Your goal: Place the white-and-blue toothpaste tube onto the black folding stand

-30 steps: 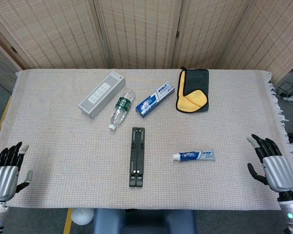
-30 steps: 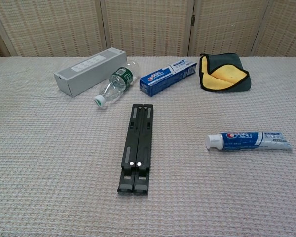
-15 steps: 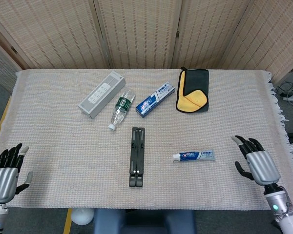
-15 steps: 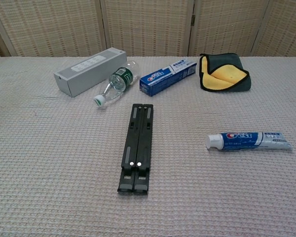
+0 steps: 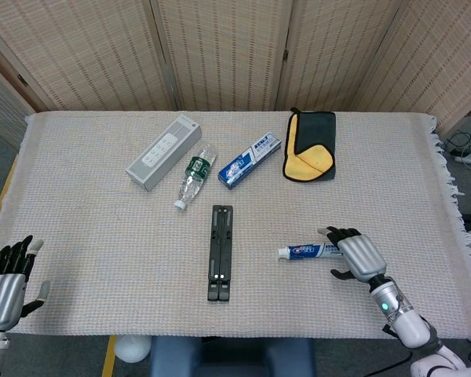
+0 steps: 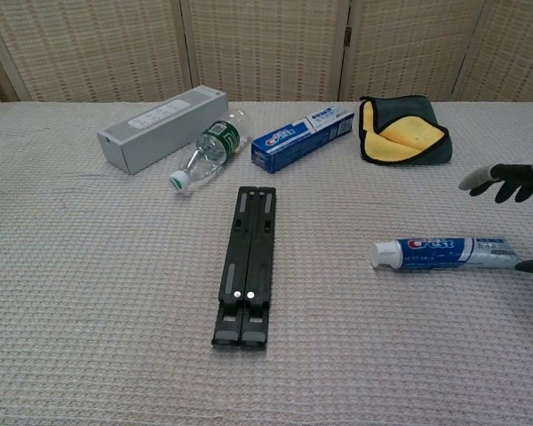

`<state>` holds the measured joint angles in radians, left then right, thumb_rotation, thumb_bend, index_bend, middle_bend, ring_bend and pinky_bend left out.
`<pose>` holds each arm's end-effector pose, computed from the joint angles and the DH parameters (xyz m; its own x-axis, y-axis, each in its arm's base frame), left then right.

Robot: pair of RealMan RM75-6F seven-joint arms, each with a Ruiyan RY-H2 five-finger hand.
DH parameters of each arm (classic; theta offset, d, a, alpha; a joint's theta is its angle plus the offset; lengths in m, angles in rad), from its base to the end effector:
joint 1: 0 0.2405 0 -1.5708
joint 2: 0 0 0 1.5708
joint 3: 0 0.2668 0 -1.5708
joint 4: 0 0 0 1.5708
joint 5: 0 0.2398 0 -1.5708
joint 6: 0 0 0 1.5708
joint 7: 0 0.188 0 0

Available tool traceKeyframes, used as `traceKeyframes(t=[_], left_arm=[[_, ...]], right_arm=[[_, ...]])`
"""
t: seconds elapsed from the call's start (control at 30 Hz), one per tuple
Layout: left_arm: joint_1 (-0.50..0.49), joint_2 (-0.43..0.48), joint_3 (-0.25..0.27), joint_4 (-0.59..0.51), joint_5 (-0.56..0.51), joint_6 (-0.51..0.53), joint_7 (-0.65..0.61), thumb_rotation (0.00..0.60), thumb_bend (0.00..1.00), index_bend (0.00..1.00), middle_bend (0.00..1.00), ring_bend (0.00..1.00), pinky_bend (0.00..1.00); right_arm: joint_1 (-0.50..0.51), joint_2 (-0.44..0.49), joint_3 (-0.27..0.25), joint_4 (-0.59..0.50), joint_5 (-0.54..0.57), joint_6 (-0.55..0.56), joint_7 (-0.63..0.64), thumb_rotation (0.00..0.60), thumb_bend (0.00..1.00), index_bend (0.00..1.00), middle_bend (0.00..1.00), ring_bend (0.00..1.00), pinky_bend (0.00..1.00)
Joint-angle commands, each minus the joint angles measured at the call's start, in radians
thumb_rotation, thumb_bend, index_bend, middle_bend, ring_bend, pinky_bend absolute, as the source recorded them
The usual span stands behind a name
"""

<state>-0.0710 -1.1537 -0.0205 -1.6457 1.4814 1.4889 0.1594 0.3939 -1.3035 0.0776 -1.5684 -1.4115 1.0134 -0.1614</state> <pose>-0.3293 0.2157 0.1174 0.4771 0.0405 0.8779 0.8783 0.0147 -0.4780 -0.2700 -0.3108 0.0035 0.4653 -0.3204 0.8251 -0.8792 -0.2753 0.3888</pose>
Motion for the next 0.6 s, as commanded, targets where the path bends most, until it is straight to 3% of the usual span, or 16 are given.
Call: traceKeyframes(t=[0.03, 0.5, 0.6], left_arm=[[0.000, 0.001, 0.000, 0.000, -0.002, -0.002, -0.002, 0.600, 0.49, 0.04, 0.00, 0.00, 0.00], [-0.005, -0.006, -0.003, 0.007, -0.011, -0.016, 0.002, 0.600, 0.49, 0.03, 0.00, 0.00, 0.00], [-0.004, -0.007, -0.004, 0.009, -0.013, -0.015, 0.001, 0.600, 0.49, 0.03, 0.00, 0.00, 0.00]], right_arm=[[0.028, -0.047, 0.005, 0.048, 0.033, -0.037, -0.034, 0.600, 0.23, 0.24, 0.28, 0.30, 0.29], [0.115, -0.143, 0.022, 0.171, 0.074, -0.117, -0.019, 0.600, 0.23, 0.36, 0.37, 0.38, 0.35], [0.131, -0.154, 0.024, 0.182, 0.078, -0.129, -0.021, 0.600, 0.27, 0.38, 0.38, 0.39, 0.36]])
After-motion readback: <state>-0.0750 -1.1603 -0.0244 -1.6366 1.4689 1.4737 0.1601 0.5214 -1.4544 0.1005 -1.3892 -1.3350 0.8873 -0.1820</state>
